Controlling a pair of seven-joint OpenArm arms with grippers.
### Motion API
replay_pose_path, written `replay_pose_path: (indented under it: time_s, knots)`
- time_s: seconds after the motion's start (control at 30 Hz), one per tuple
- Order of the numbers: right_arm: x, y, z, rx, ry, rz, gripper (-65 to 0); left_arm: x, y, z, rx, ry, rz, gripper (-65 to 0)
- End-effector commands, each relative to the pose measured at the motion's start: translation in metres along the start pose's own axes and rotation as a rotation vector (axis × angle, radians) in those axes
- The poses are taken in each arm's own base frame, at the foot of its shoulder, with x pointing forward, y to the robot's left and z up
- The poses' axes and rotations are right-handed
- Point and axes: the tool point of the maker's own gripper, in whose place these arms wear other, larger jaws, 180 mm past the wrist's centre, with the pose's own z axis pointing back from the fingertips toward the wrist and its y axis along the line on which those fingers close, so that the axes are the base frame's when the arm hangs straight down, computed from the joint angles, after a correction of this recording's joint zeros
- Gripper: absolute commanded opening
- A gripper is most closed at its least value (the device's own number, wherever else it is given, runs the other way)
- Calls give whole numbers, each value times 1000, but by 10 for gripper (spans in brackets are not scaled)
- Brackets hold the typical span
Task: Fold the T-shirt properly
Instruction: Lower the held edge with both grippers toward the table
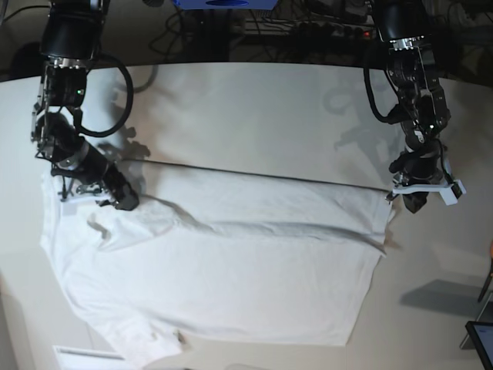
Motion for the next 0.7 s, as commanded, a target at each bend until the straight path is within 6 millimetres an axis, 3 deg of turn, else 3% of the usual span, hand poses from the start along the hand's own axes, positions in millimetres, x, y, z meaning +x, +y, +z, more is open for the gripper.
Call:
replay_pose_path:
  time_s: [0.0, 0.23, 0.53, 0.67]
  knots:
    - [13, 14, 0, 41, -26, 14, -557, 21, -6, 1, -21, -63, -16, -595]
    - [19, 18, -7, 50, -24, 3, -640, 21, -5, 0, -20, -61, -15, -595]
    - [35, 41, -12, 93, -45, 28, -643, 19, -4, 1, -18, -58, -17, -595]
    - [40, 40, -18, 87, -41, 14, -643, 18, -5, 1, -19, -56, -13, -595]
